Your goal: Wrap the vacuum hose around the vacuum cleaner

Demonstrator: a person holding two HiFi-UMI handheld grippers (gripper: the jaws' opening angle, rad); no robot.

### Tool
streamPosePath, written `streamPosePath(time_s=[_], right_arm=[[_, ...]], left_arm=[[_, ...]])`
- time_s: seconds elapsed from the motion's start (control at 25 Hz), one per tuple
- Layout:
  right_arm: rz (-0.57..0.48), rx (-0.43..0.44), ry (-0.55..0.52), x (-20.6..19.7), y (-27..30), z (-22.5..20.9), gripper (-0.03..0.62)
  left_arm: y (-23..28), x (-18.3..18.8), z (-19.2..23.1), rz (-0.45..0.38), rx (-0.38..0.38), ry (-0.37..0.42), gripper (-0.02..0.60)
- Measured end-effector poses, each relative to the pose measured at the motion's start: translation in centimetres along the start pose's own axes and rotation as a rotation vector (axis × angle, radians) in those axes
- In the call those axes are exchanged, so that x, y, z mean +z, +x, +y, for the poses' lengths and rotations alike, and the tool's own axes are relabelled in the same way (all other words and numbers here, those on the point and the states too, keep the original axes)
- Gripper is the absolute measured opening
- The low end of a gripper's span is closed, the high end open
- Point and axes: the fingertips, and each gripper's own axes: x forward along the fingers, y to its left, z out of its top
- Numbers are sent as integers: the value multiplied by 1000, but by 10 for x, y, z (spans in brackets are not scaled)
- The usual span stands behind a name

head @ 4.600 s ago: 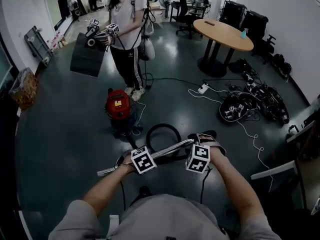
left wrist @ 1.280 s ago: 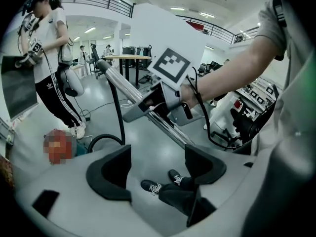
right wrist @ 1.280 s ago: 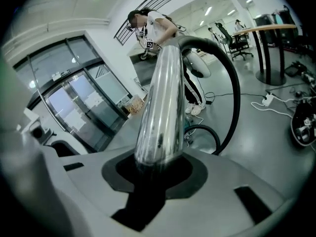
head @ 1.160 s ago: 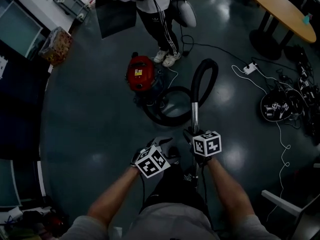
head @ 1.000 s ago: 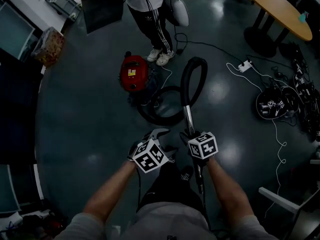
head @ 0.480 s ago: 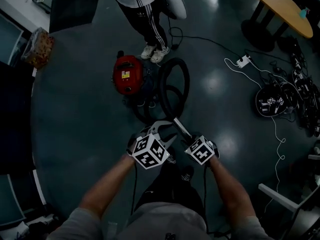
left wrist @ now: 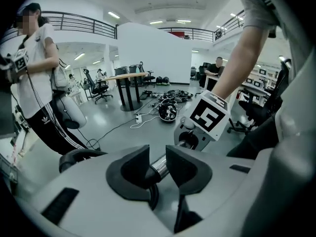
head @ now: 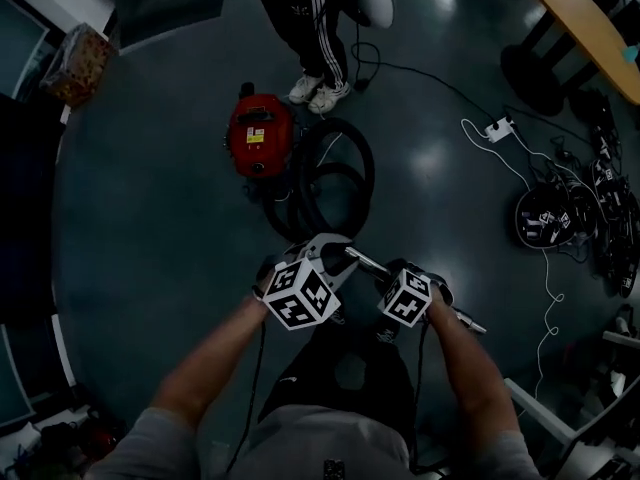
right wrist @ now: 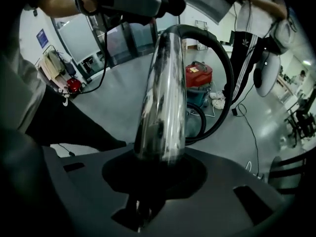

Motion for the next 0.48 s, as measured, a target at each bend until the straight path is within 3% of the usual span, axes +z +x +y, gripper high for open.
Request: streamPosePath(time_s=[0.2,0.48], right_arm=[[68,21,-144,-24,13,-15,104],[146,5,-364,-69,39,-48,104]], left_arm=[[40,-13,-3,127,-29,36,196],[99,-44,-18,170,-16,-53,199]])
